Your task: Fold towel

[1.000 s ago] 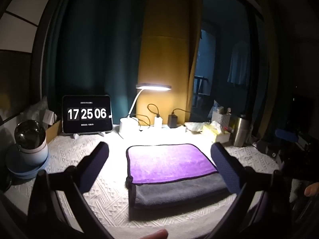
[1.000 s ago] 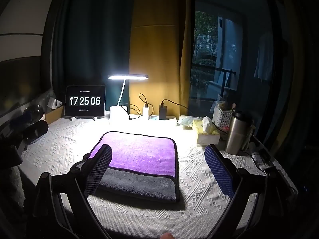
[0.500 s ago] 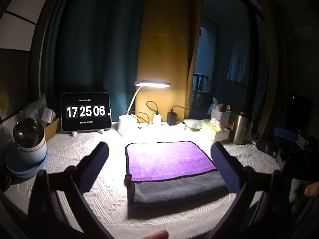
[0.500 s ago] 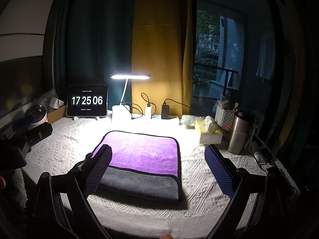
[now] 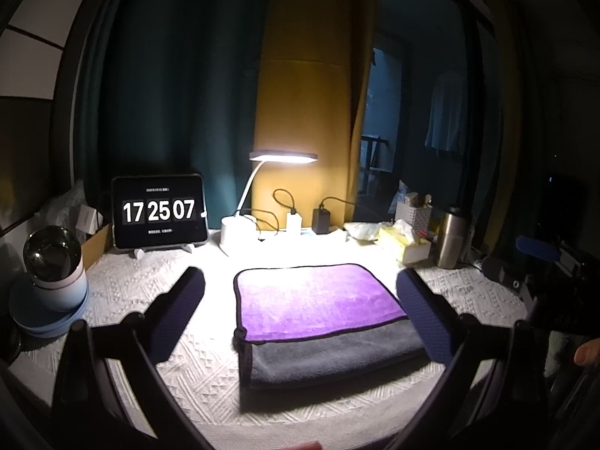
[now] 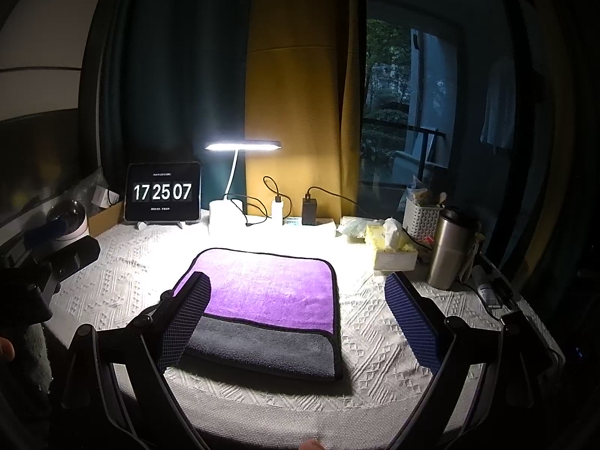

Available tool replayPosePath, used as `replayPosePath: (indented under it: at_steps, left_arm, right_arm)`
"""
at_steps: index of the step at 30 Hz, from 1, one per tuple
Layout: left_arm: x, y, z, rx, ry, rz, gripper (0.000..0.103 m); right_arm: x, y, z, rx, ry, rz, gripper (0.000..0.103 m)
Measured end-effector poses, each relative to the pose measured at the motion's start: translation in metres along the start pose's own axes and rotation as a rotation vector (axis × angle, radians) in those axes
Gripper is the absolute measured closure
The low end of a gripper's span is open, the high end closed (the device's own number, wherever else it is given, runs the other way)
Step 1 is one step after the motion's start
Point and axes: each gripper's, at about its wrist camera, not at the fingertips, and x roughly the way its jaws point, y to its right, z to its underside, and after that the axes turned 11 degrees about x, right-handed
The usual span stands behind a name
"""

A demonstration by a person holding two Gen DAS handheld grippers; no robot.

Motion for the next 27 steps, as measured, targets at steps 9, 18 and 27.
replayPosePath:
  at_steps: [9,18,27]
  left_arm:
    - [0.0004,-0.0011,-0.0001,-0.003,-0.003,0.01,0.0]
    - [0.0012,-0.0005,0.0002,0.001,-0.003,0.008,0.0]
    - [0.0013,0.0011,0.0011,0.007,-0.001,0.009,0.0]
  right_arm:
    - [-0.0002,0.0021,0.0,0.002,0.001,-0.002,0.007]
    - [0.0002,0.0016,0.0003,0.002,0.001,-0.003,0.007]
    - [0.0007,0.0022,0.0002,0.003,0.001,-0.003,0.007]
